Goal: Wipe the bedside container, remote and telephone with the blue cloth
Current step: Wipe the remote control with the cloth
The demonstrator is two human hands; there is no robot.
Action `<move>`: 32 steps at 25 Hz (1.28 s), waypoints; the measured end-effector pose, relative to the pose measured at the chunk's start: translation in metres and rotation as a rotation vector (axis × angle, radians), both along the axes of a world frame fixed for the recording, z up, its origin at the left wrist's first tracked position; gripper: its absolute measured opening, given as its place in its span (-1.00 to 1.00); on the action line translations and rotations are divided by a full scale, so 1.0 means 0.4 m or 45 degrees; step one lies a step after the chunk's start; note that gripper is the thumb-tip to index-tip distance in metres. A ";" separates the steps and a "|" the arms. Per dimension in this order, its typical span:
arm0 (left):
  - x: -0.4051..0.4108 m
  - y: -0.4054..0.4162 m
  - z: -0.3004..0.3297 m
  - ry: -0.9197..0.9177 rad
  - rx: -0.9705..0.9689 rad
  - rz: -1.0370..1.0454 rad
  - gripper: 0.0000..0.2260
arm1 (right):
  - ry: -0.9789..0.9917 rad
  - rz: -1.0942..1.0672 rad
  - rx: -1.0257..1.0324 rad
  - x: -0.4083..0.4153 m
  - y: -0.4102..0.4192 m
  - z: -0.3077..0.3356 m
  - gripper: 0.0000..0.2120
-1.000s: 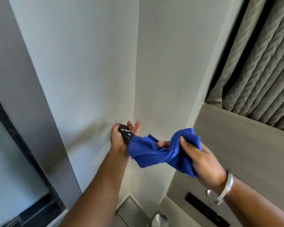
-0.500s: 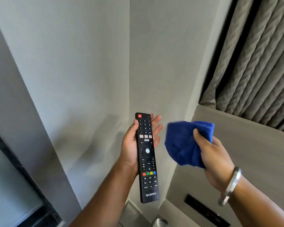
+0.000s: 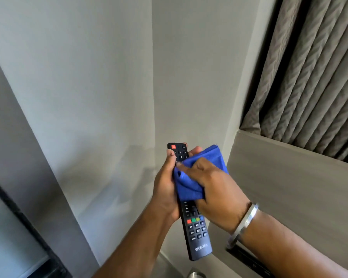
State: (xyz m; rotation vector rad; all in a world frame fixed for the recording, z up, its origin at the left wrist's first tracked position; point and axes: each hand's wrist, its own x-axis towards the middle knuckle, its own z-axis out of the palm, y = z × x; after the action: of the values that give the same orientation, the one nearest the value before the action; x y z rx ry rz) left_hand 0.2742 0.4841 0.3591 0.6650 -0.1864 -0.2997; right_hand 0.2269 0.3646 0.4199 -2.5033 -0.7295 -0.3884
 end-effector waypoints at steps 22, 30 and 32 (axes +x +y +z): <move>-0.038 0.033 -0.025 0.035 0.067 -0.009 -0.48 | -0.264 0.131 -0.253 -0.020 -0.066 -0.006 -0.61; -0.049 0.015 -0.007 -0.031 0.144 0.130 -0.52 | -0.275 -0.240 0.051 0.019 0.004 0.020 -0.81; -0.045 0.024 0.002 -0.027 0.051 0.079 -0.53 | -0.228 -0.154 0.011 0.006 0.017 0.002 -0.82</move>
State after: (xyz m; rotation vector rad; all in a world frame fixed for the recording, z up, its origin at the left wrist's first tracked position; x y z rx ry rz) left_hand 0.2564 0.4936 0.3598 0.7127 -0.1798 -0.2377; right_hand 0.2291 0.3714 0.4206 -2.5344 -0.6435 -0.6639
